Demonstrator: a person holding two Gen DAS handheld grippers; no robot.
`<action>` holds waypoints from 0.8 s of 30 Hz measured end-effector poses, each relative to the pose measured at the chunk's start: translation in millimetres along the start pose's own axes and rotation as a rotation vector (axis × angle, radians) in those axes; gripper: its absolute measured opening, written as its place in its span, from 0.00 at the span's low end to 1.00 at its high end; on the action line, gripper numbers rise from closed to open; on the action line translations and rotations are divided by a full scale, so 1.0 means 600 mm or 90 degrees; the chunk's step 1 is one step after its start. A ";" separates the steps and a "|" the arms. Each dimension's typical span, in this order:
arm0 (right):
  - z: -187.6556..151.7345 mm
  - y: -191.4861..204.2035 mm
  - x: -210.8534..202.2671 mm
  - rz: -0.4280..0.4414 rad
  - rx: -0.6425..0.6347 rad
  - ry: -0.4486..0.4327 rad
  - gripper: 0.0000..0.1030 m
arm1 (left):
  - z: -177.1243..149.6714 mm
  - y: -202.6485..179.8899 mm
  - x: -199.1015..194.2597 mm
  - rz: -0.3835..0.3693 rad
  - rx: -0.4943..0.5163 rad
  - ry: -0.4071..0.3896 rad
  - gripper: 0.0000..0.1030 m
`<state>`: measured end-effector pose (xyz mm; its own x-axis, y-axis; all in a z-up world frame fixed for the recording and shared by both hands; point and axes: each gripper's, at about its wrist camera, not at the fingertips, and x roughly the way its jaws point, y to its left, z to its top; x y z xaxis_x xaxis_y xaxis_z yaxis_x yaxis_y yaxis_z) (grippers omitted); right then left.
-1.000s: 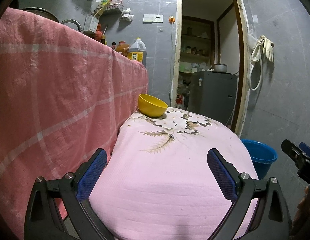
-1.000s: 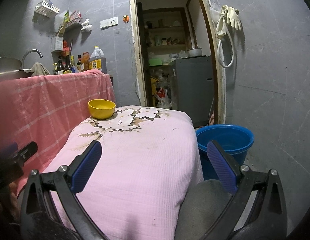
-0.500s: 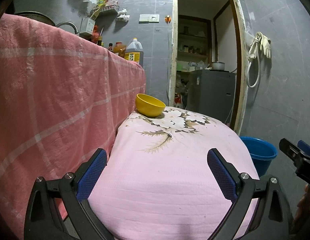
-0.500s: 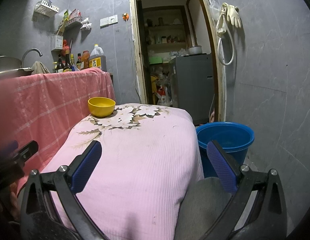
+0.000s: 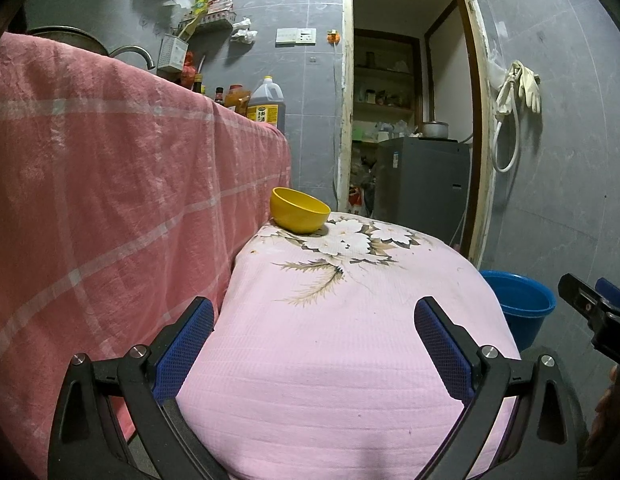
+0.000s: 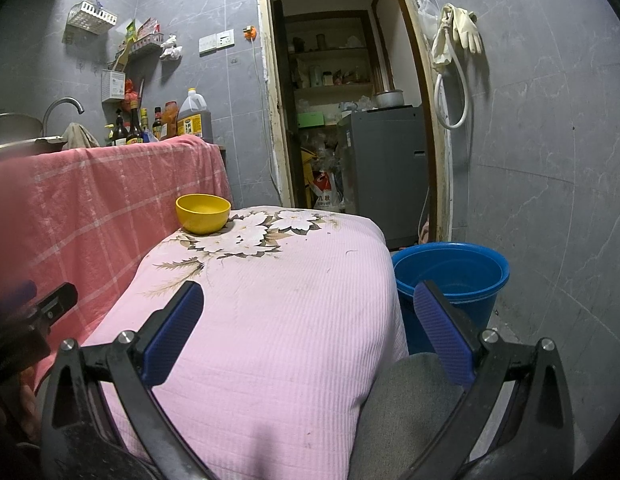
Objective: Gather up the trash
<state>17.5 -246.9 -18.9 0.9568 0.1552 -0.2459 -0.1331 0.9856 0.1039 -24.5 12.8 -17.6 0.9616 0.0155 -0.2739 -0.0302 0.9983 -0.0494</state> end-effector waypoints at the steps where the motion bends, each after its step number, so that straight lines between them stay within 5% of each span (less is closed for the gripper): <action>1: 0.000 0.000 0.000 0.000 0.000 0.000 1.00 | 0.000 0.002 0.001 -0.001 0.000 0.000 0.95; 24: -0.005 -0.001 0.002 -0.002 0.006 0.001 1.00 | 0.000 -0.001 0.000 0.000 0.002 0.000 0.95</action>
<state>17.8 -247.2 -22.3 0.9568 0.1521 -0.2480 -0.1275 0.9855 0.1122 -24.5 11.9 -17.4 0.9614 0.0161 -0.2745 -0.0299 0.9985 -0.0464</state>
